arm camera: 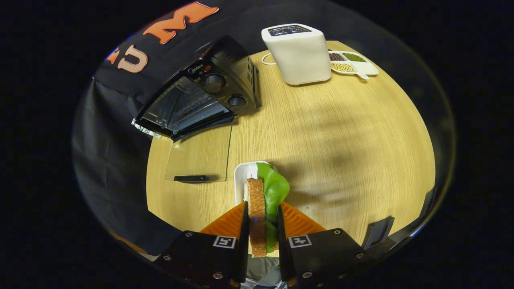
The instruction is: Open the toaster oven, put the food inside, and close the toaster oven door.
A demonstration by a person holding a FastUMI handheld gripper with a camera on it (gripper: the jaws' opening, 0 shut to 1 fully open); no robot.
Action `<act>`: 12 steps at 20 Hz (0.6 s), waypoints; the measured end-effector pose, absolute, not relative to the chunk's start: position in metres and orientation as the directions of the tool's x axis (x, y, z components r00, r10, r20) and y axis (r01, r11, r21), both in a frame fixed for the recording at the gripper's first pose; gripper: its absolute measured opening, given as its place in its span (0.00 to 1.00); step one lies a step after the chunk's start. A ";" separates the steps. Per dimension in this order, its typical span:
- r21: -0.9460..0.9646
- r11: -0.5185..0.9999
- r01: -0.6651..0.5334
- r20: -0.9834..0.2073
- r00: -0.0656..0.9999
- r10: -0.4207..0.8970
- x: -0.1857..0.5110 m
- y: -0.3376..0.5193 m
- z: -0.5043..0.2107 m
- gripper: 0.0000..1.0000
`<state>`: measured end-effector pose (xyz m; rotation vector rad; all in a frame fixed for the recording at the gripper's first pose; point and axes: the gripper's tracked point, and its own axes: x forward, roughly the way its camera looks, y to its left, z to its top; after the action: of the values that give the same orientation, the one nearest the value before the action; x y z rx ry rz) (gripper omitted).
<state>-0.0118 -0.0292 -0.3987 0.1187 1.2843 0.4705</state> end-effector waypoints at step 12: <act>0.421 0.878 -0.227 -0.798 0.368 0.478 -0.010 0.016 -0.314 0.33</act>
<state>-0.0099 0.0159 -0.3144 0.2570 1.1064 0.4588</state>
